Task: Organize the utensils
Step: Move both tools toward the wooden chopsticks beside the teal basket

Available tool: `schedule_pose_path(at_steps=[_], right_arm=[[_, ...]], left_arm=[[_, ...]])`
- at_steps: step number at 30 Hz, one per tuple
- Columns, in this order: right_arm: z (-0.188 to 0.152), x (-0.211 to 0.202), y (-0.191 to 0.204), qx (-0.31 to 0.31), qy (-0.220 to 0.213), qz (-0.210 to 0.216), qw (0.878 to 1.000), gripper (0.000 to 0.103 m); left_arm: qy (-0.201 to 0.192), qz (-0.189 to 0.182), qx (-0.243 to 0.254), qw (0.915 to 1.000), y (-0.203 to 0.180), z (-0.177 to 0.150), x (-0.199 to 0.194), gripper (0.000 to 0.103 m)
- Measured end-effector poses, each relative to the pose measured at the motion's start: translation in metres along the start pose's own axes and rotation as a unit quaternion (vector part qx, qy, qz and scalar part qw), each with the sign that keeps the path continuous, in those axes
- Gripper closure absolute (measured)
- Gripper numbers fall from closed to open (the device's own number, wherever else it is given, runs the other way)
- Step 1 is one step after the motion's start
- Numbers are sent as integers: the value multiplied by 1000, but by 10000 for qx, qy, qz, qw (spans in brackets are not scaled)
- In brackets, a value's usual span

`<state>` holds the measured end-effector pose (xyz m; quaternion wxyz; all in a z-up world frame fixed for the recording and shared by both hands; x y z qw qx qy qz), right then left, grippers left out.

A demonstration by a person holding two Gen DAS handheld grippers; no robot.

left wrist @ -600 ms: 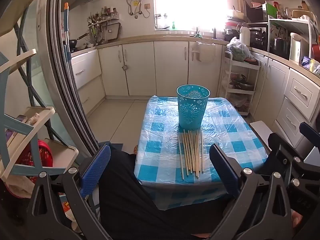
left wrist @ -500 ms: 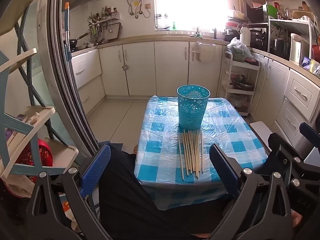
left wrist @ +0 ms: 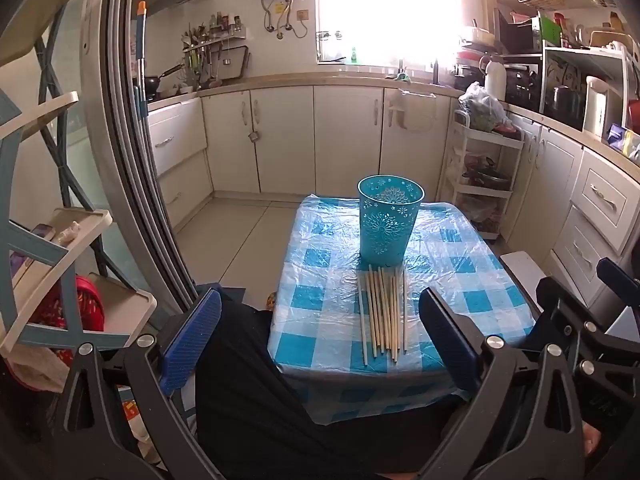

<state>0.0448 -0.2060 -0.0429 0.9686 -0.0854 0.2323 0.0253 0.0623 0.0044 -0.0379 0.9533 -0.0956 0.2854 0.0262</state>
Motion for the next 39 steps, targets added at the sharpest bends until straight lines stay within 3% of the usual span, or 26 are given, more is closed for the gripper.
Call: schedule_pose_path(at_steps=[21, 39], right_arm=[[-6, 54, -2, 19, 585, 91, 9982, 7], [-46, 171, -13, 92, 1544, 183, 9878, 7]], left_arm=[[517, 55, 157, 9985, 1, -15, 53, 8], [1324, 266, 139, 9907, 2, -30, 144, 8]])
Point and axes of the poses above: each gripper's, at about its wrist camera, not at the fingertips, and x roughly the way its jaws point, y to its left, z to its top, the point moved 7 cm from there along x, roughly the way its jaws point, and after that the axes turned 13 degrees about -x, right-handed, at the moved point
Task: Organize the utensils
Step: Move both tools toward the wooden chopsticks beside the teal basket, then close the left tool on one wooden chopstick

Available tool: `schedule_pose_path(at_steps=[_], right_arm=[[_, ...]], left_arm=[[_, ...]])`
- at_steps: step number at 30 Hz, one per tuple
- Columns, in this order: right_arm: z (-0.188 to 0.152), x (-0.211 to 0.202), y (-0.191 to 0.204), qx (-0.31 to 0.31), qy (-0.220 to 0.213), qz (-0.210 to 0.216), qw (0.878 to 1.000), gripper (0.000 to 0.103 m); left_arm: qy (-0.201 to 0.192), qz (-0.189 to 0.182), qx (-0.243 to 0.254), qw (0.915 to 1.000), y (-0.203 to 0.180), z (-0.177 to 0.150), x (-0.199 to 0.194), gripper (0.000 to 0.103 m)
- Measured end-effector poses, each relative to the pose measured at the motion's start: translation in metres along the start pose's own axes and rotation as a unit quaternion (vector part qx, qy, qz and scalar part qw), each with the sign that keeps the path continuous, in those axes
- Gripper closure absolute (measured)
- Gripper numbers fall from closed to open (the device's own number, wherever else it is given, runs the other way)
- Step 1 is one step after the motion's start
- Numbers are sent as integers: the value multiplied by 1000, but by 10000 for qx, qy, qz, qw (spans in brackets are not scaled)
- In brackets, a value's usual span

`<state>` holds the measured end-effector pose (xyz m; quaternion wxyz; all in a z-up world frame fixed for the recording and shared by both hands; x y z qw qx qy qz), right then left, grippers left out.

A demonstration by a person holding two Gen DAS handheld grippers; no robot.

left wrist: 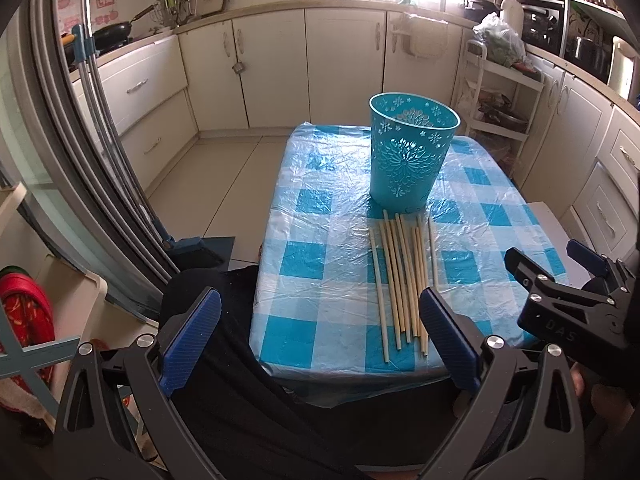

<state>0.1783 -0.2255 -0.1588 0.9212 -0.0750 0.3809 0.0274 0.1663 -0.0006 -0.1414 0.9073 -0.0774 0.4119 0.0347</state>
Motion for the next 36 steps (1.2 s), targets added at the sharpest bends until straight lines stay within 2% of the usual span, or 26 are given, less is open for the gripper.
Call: schedule_pose_path(at_steps=[16, 19, 21, 22, 24, 27, 29, 36], right_arm=[[-6, 93, -4, 148, 551, 191, 9982, 7], [-5, 108, -2, 141, 637, 273, 9975, 17], [-7, 119, -2, 185, 710, 398, 9965, 34], [-7, 124, -1, 204, 742, 452, 9960, 37], [-8, 134, 1, 228, 812, 563, 9948, 53], [-7, 146, 5, 236, 879, 703, 9934, 64], [-6, 152, 7, 231, 894, 774, 9927, 68], [2, 159, 12, 150, 837, 831, 9929, 68]], left_arm=[[594, 193, -19, 9980, -7, 12, 79, 8], [695, 272, -59, 9972, -6, 14, 96, 8], [768, 303, -107, 9965, -5, 17, 110, 8], [788, 323, -119, 9963, -4, 18, 115, 8], [811, 369, -119, 9959, -6, 22, 129, 8], [849, 457, -78, 9953, -12, 26, 149, 8], [897, 526, -56, 9946, -15, 28, 161, 8], [1095, 676, 30, 9917, -28, 27, 198, 8]])
Point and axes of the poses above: each gripper's, at about its wrist camera, not at the fingertips, and x roughly the way its jaws point, y to its left, z to its top, the point moved 7 cm from there along x, roughly the way its jaws point, and after that the axes turned 13 degrees about -x, right-handed, at the moved point
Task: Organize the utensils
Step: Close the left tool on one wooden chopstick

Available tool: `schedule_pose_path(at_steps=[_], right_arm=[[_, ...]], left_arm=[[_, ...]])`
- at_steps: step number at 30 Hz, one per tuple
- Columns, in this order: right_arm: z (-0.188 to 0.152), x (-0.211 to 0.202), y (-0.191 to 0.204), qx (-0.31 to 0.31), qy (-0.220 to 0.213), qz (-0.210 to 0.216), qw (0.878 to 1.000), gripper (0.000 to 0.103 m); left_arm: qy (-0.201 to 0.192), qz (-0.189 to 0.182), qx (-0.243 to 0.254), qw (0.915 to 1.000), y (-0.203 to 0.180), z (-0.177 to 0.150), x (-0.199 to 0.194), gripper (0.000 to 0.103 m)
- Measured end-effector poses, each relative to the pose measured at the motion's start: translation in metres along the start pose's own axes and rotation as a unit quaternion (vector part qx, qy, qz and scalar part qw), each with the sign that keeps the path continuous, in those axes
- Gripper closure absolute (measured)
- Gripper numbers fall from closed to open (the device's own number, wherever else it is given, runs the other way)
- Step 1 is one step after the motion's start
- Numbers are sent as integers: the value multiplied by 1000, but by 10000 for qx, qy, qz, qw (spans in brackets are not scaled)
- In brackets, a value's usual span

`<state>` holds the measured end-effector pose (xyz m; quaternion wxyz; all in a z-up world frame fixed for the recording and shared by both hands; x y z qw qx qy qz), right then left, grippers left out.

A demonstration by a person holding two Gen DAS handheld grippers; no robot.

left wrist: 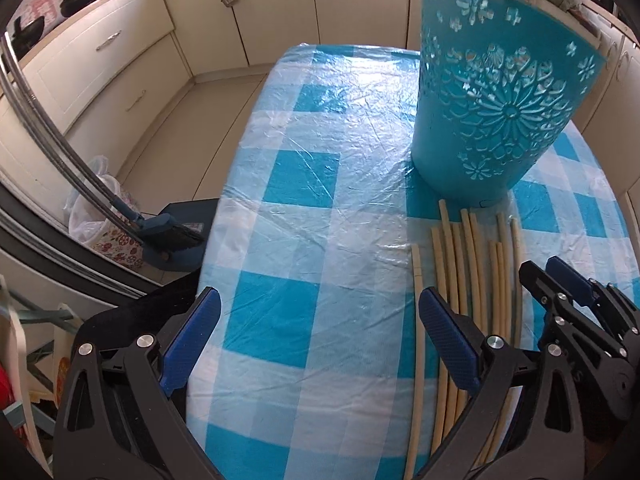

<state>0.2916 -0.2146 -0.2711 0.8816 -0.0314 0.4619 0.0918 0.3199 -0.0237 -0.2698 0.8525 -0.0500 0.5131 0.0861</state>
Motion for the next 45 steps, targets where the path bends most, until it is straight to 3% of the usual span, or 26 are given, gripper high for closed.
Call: schedule_pose_path(at_steps=[5, 13, 34, 36, 39, 43, 45], right_arm=[[2, 3, 5, -156, -23, -37, 9999, 68], [1, 4, -3, -315, 0, 16, 9995, 92], [5, 8, -3, -457, 22, 104, 9989, 92], [5, 8, -2, -471, 29, 91, 9988, 92], [6, 8, -2, -523, 48, 54, 9986, 92], [6, 8, 0, -552, 82, 42, 9984, 92], [5, 8, 0, -567, 91, 35, 9983, 92]], left_arm=[[77, 210, 86, 9997, -9, -4, 21, 8], [74, 193, 91, 9997, -13, -4, 27, 10], [171, -88, 140, 9997, -25, -14, 25, 18], [169, -126, 152, 9997, -25, -14, 23, 24], [151, -288, 199, 9993, -31, -15, 20, 43], [180, -587, 311, 9976, -42, -18, 15, 85], [208, -635, 381, 9970, -47, -19, 13, 95]])
Point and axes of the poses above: each gripper's, at about its wrist camera, not at the fingertips, and x roughly the way its jaws point, y to its left, z to its top, the point moved 7 cm from there along x, roughly the way its jaws point, and after that the axes turned 13 degrees about -x, right-handed, at the moved point
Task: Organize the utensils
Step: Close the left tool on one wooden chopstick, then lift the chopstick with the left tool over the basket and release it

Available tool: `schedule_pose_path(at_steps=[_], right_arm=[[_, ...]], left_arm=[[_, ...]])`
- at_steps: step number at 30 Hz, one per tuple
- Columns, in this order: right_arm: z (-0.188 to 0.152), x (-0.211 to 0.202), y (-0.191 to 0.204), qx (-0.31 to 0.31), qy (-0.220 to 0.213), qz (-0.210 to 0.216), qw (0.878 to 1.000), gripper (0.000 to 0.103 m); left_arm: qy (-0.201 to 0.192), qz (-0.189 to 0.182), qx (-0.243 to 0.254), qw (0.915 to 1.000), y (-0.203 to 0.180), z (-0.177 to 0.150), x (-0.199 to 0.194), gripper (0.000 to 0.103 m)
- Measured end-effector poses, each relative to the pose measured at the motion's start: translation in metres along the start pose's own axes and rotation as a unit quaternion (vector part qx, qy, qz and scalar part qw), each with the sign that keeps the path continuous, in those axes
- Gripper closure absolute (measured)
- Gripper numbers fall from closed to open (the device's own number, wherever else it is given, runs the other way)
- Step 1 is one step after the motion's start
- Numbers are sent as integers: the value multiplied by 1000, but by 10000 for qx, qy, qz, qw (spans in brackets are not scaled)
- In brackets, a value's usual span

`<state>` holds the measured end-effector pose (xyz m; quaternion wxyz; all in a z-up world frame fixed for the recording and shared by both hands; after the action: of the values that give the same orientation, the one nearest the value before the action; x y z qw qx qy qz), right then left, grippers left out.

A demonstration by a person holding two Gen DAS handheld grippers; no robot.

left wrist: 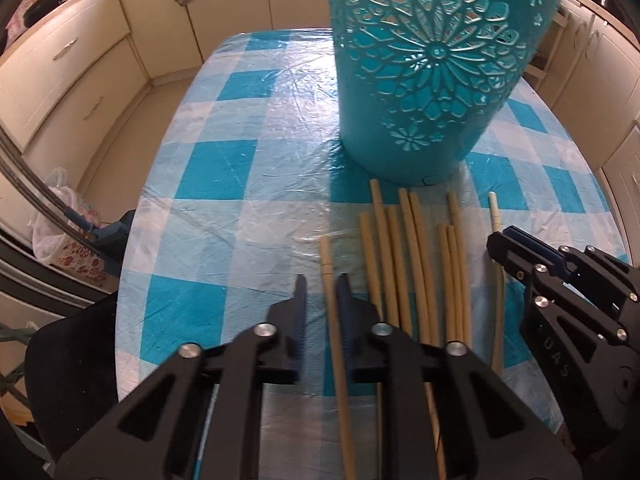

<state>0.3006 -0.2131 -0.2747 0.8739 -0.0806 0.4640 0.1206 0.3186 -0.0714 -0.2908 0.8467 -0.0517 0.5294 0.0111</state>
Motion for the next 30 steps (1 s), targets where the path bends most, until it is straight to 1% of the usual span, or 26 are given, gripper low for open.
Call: schedule_pose_path(at_steps=[1, 4, 8, 12, 15, 17, 20, 22, 25, 30], right_arm=[[0, 0, 0, -7, 7, -7, 10000, 92], [1, 1, 1, -5, 8, -15, 10000, 92], [2, 2, 0, -3, 2, -35, 10000, 91], [3, 2, 0, -35, -2, -39, 10000, 87], [4, 3, -1, -24, -29, -17, 10000, 87], [4, 2, -2, 13, -68, 32, 10000, 87], [2, 2, -7, 84, -127, 90, 9998, 91], [1, 2, -9, 133, -153, 146, 9997, 91], [1, 2, -10, 140, -177, 151, 9996, 91], [0, 2, -10, 96, -181, 135, 9997, 91]], left_arm=[[18, -25, 7, 10000, -1, 0, 0, 97], [84, -113, -45, 9999, -1, -1, -1, 98], [229, -321, -166, 9991, 3, 1, 0, 98], [201, -230, 61, 9995, 0, 1, 1, 97], [186, -207, 162, 9995, -2, 1, 1, 97], [206, -262, 155, 9993, -2, 2, 0, 98], [298, -437, 10, 9986, 5, 4, -2, 98], [290, -541, -79, 9981, 10, 7, -5, 98], [194, -727, -180, 9970, 16, 11, -19, 98], [-155, -1175, -317, 9924, 17, 25, -58, 98]])
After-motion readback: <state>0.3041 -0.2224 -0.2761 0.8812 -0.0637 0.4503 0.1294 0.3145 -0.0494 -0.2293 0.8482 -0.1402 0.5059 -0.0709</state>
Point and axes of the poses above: each gripper's, at about its wrist camera, not at the fingertips, and x roughly the way its jaws point, y to its left, z to its top, the point moved 7 cm from there along x, roughly the way its jaws point, and after that the axes turned 13 degrees about -x, right-handed, at the moved point
